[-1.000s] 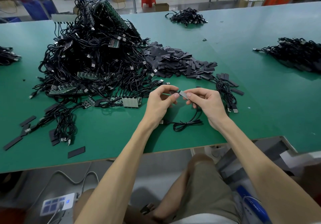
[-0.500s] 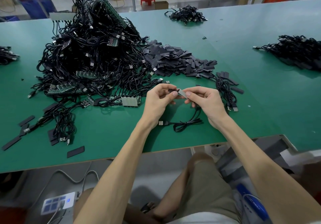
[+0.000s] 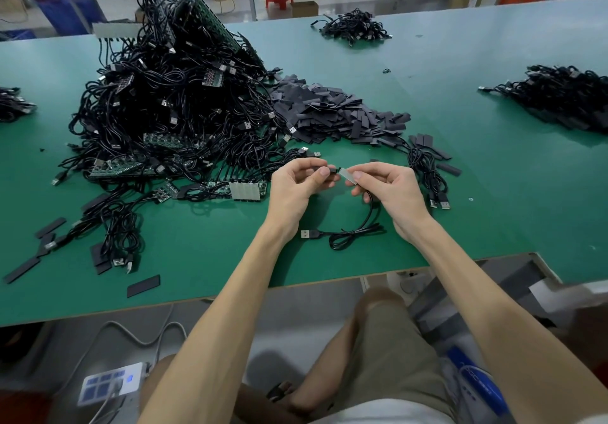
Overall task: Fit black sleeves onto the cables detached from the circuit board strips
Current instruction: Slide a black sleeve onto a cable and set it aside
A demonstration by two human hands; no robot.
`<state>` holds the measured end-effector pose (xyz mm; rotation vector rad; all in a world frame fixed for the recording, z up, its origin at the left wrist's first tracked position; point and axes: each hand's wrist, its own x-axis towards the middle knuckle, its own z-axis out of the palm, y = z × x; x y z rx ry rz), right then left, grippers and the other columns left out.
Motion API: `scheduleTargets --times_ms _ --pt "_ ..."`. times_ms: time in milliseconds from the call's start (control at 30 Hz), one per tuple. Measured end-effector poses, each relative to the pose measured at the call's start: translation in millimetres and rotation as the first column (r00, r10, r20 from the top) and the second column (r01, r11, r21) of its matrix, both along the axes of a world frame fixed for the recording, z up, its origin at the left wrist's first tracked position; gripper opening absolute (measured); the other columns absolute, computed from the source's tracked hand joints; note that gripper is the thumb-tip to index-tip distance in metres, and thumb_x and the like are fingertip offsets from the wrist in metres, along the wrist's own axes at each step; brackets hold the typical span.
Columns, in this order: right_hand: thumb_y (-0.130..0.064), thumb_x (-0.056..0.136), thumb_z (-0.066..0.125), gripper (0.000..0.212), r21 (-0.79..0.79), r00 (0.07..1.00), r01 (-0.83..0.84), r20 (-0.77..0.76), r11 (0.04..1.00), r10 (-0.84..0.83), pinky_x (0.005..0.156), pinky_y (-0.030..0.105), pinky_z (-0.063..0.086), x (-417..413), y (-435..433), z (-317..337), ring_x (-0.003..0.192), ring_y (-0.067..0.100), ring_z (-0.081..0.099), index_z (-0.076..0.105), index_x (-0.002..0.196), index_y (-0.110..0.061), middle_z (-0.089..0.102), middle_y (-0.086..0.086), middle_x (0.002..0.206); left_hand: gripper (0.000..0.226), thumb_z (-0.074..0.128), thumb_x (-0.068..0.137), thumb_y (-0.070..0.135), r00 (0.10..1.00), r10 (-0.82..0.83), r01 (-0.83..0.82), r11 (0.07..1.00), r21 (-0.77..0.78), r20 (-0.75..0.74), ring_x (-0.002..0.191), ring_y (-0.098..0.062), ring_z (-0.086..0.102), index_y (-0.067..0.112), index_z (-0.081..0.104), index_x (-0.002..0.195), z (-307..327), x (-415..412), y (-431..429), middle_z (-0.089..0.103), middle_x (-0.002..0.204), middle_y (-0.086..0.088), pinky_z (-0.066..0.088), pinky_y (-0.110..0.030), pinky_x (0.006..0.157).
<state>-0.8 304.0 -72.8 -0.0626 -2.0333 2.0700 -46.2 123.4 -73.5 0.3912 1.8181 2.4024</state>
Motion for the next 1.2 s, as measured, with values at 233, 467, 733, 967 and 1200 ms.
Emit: scheduleTargets --times_ms 233,467,733,967,1200 --pt "-0.004 0.095 0.068 0.012 0.031 1.000 -0.018 0.003 0.999 0.017 0.055 0.022 0.049 -1.2 0.6 -2.1 0.067 0.015 0.068 0.076 0.103 0.001 0.077 0.013 0.084 0.023 0.068 0.093 -0.003 1.000 0.001 -0.001 1.000 -0.027 -0.011 0.094 -0.030 0.074 -0.011 0.063 0.113 2.2 1.1 -0.8 0.075 0.104 -0.022 0.059 -0.030 0.083" --pt "-0.005 0.095 0.069 0.009 0.045 0.999 -0.054 0.002 0.998 0.054 0.055 0.022 0.050 -0.8 2.1 -2.9 0.065 0.016 0.068 0.076 0.101 -0.003 0.077 0.015 0.084 0.022 0.068 0.092 -0.004 0.999 0.006 -0.009 0.999 -0.053 -0.050 0.096 -0.029 0.072 -0.010 0.063 0.113 0.2 0.9 -0.7 0.073 0.105 -0.024 0.059 -0.034 0.087" --pt "-0.005 0.094 0.070 0.009 0.072 0.998 -0.067 -0.006 0.995 0.068 0.056 0.023 0.050 -0.7 3.4 -2.8 0.064 0.015 0.065 0.078 0.098 -0.008 0.077 0.013 0.083 0.016 0.063 0.094 -0.009 0.995 -0.039 0.030 0.995 -0.097 -0.094 0.094 -0.022 0.071 -0.007 0.063 0.110 -1.5 -0.7 -0.3 0.072 0.103 -0.020 0.058 -0.034 0.088" --pt "-0.003 0.095 0.069 0.010 0.085 0.998 -0.055 0.008 0.995 0.055 0.054 0.020 0.047 -1.0 2.0 -2.5 0.061 0.012 0.061 0.078 0.096 -0.008 0.076 0.012 0.079 0.016 0.061 0.094 -0.010 0.992 -0.040 0.025 0.991 -0.128 -0.120 0.092 -0.019 0.071 -0.002 0.063 0.107 -1.3 -1.2 -0.6 0.073 0.100 -0.015 0.056 -0.030 0.085" --pt "-0.005 0.094 0.071 0.007 0.069 0.999 -0.053 0.013 0.996 0.052 0.053 0.020 0.047 -1.3 1.5 -3.4 0.061 0.013 0.063 0.075 0.098 -0.003 0.077 0.012 0.080 0.018 0.064 0.090 -0.011 0.984 -0.064 0.027 0.976 -0.214 -0.168 0.092 -0.020 0.070 -0.003 0.065 0.106 -1.7 -1.6 0.1 0.074 0.103 -0.018 0.056 -0.030 0.087"
